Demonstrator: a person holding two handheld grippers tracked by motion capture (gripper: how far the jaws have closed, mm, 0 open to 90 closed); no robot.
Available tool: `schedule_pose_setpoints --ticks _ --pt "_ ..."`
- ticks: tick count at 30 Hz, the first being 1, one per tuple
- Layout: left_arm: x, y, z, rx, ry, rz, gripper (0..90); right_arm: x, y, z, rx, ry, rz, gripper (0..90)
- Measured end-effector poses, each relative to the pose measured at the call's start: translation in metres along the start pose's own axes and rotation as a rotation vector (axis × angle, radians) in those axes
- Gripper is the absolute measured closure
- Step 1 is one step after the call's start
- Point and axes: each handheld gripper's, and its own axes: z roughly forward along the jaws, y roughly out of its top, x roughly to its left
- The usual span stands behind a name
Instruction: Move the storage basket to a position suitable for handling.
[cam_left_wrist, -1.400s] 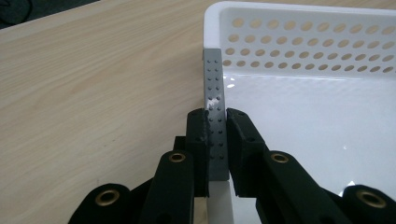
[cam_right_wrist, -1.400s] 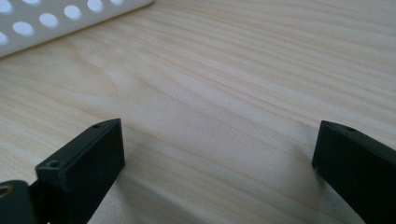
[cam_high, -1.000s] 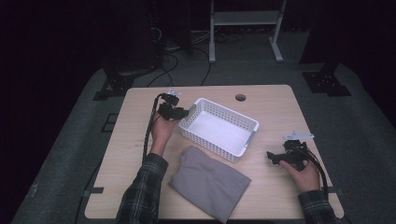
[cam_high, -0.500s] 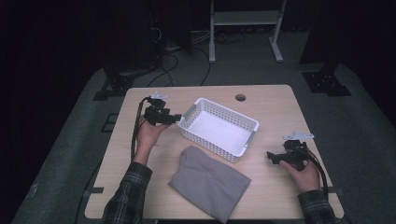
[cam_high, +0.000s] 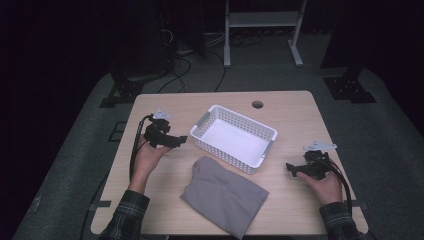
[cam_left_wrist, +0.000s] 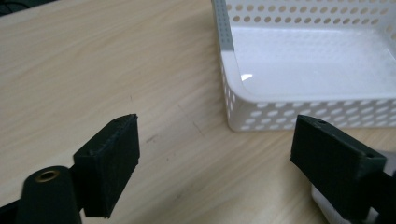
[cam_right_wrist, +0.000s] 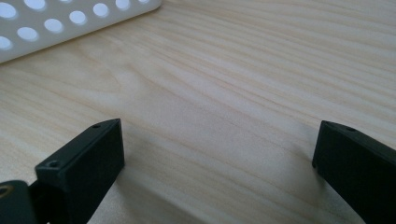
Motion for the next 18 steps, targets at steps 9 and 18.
schedule_pose_setpoints --ticks 9,18 --pt "-0.008 -0.028 -0.002 0.034 0.026 0.027 5.1 0.001 0.000 0.000 0.000 -0.004 0.005 1.5" --pt "-0.018 -0.057 0.002 0.072 0.035 0.052 1.1 0.002 0.000 0.000 -0.001 -0.014 0.013 1.5"
